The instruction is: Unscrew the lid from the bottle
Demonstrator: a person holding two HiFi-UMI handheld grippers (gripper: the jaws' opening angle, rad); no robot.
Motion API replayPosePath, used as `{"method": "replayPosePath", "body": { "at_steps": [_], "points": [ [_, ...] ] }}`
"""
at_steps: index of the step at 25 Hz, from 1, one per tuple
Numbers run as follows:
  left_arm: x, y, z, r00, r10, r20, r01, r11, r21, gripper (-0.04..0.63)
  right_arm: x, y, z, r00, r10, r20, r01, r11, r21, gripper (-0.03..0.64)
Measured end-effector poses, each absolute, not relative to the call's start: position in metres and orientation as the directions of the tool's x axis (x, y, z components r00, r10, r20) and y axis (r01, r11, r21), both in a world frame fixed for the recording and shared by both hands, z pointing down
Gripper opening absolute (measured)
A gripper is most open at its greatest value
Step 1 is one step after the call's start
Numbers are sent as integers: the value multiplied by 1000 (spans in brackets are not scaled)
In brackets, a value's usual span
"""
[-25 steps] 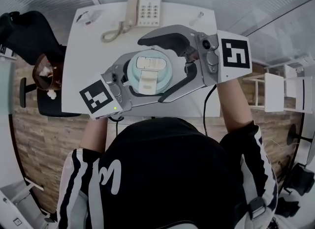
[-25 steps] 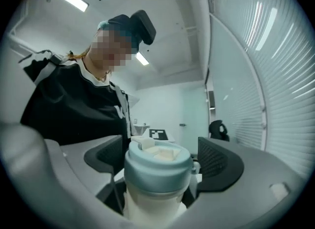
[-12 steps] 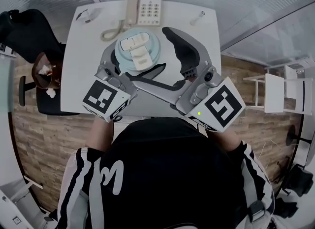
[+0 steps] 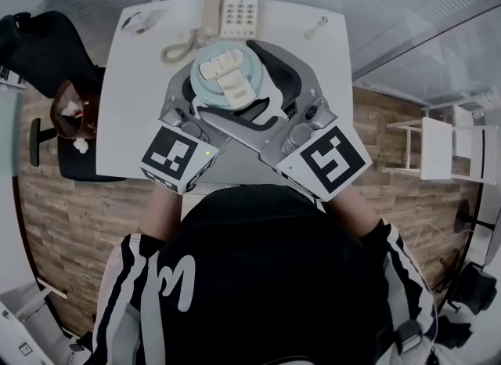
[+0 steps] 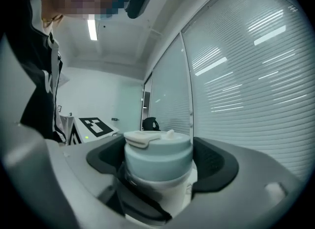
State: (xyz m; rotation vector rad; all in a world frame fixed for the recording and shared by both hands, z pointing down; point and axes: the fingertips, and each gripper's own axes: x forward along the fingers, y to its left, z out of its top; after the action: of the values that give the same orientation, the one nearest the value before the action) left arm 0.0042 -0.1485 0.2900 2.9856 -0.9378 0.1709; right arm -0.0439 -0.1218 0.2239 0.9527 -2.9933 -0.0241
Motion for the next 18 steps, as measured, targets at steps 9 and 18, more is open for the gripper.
{"method": "replayPosePath", "body": {
  "at_steps": [9, 18],
  "points": [
    [12, -120, 288, 912, -390, 125, -392, -920, -8, 436, -42, -97, 226, -954, -300, 17, -301, 954, -7, 420],
    [23, -92, 286, 973, -178, 149, -181, -983, 7, 436, -35, -74, 222, -999, -43, 14, -43, 999, -15, 422]
  ]
}}
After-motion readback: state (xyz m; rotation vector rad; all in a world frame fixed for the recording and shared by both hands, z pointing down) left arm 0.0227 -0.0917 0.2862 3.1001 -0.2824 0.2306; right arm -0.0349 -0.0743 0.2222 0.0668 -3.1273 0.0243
